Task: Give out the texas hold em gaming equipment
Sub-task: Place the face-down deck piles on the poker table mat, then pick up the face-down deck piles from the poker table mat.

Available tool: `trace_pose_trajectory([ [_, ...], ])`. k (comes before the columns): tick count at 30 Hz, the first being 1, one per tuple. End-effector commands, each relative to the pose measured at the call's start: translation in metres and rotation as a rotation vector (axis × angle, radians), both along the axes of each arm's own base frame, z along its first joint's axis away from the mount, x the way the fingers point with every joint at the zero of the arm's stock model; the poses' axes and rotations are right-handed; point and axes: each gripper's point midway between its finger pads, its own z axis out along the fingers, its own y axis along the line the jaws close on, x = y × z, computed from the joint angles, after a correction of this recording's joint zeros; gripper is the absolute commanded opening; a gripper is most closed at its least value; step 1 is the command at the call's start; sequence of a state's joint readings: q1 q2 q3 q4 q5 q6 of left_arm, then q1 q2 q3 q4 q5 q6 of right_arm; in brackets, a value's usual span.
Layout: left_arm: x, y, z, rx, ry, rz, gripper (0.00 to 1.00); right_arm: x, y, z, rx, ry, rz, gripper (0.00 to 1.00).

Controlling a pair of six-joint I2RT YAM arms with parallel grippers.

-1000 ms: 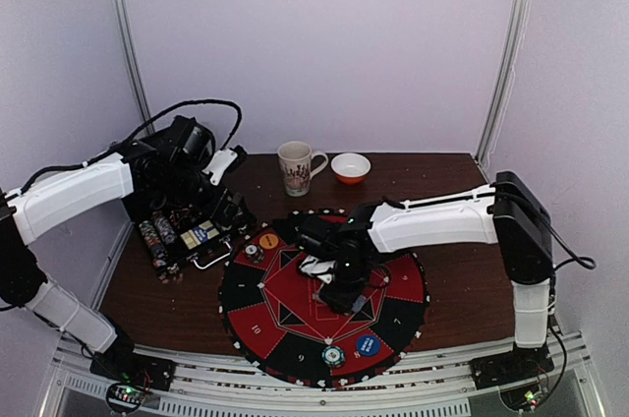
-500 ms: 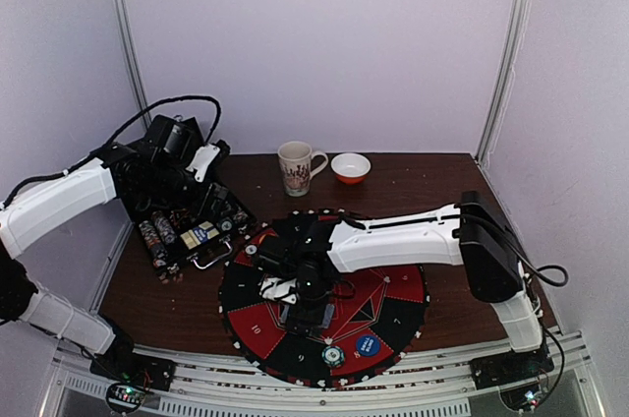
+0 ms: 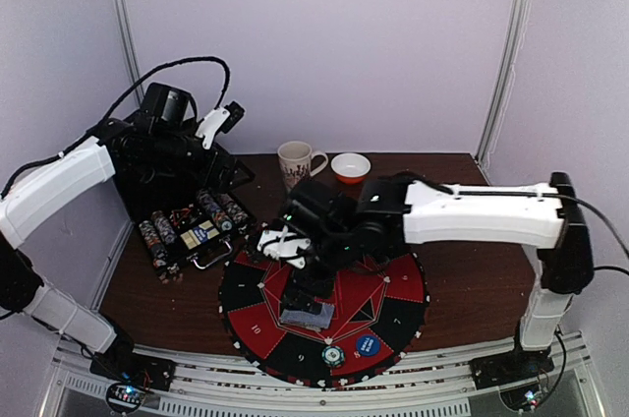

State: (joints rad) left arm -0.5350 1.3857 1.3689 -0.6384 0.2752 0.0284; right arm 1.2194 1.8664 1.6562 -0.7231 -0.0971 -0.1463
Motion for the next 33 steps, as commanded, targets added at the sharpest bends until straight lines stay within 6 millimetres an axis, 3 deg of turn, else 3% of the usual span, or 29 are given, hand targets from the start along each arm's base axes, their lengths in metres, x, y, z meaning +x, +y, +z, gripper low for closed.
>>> trace_pose_trajectory([
  [1, -0.011, -0.041, 0.015, 0.016, -0.120, -0.203, 0.96, 0.005, -0.026, 0.051, 0.222, 0.058, -0.068, 1.00],
  [3, -0.035, -0.066, -0.013, 0.120, -0.125, -0.323, 0.96, 0.027, -0.056, 0.053, 0.279, 0.084, -0.180, 1.00],
  [6, -0.094, -0.101, -0.082, 0.338, -0.072, -0.581, 0.98, 0.057, -0.103, 0.041, 0.315, 0.101, -0.353, 1.00],
  [8, -0.126, -0.111, -0.128, 0.478, -0.026, -0.716, 0.98, 0.071, -0.130, 0.031, 0.303, 0.089, -0.448, 1.00],
  [11, -0.151, -0.121, -0.164, 0.546, 0.010, -0.818, 0.98, 0.086, -0.160, 0.014, 0.270, 0.074, -0.559, 1.00],
  [14, -0.158, -0.131, -0.179, 0.546, 0.011, -0.852, 0.98, 0.093, -0.178, -0.001, 0.248, 0.101, -0.618, 1.00],
  [20, -0.159, -0.136, -0.207, 0.628, 0.011, -0.873, 0.98, 0.090, -0.185, -0.021, 0.198, 0.128, -0.620, 1.00],
  [29, -0.172, -0.136, -0.218, 0.597, 0.075, -0.901, 0.98, 0.090, -0.185, -0.028, 0.194, 0.140, -0.612, 1.00],
  [33, -0.177, -0.131, -0.232, 0.607, 0.115, -0.911, 0.98, 0.091, -0.185, -0.028, 0.197, 0.144, -0.615, 1.00],
])
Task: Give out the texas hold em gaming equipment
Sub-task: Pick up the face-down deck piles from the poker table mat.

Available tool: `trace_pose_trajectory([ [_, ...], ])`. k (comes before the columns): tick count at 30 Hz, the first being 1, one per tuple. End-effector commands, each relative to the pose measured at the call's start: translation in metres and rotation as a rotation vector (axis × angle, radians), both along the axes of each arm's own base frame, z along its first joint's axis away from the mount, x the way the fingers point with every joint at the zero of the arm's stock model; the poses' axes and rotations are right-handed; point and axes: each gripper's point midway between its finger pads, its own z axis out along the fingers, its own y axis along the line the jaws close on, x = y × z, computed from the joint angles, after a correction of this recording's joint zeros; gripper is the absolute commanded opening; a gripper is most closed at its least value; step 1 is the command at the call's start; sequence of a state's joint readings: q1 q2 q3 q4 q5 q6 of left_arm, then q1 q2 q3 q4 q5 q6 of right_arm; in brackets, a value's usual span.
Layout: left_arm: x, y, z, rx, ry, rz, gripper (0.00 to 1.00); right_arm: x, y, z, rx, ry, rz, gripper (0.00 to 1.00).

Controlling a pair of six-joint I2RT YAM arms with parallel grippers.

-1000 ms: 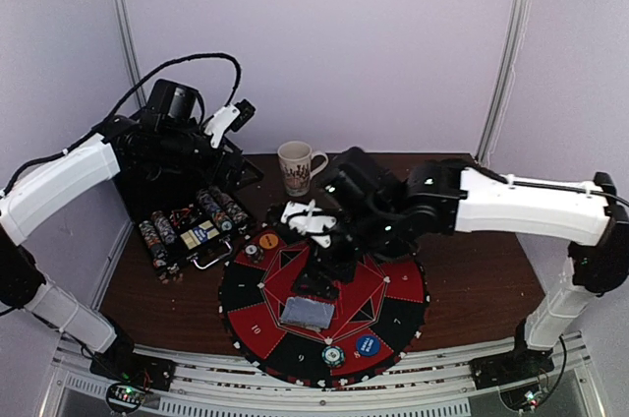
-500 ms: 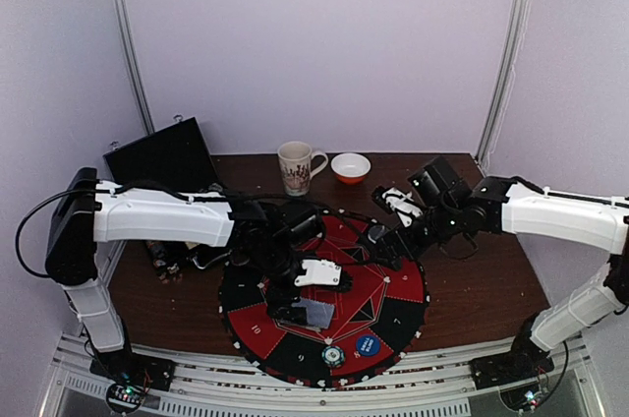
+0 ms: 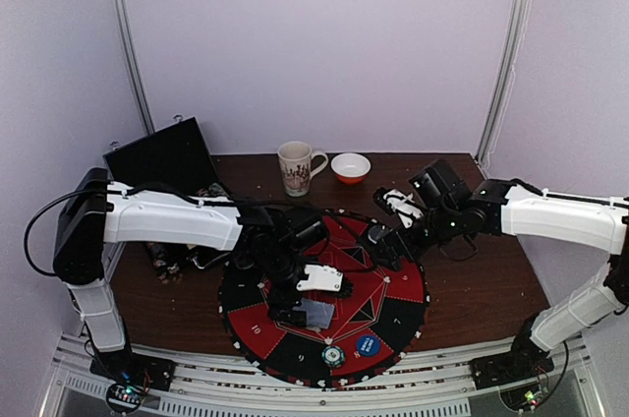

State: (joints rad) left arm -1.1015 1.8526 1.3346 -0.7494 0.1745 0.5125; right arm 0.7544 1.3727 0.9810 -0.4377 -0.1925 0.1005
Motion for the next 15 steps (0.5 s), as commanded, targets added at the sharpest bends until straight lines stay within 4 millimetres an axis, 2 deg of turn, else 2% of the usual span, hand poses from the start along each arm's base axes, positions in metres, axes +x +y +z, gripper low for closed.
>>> trace_pose_trajectory([
  [1, -0.009, 0.001, -0.019, 0.012, 0.042, -0.015, 0.98, 0.000, -0.001, -0.004, 0.003, 0.009, 0.000, 1.00],
  [9, 0.004, 0.002, -0.037, 0.034, -0.015, 0.024, 0.98, 0.002, -0.004, -0.006, -0.004, 0.016, -0.016, 1.00],
  [15, 0.006, 0.009, -0.053, 0.088, -0.022, 0.039, 0.82, 0.004, -0.004, -0.005, 0.000, 0.014, -0.025, 1.00],
])
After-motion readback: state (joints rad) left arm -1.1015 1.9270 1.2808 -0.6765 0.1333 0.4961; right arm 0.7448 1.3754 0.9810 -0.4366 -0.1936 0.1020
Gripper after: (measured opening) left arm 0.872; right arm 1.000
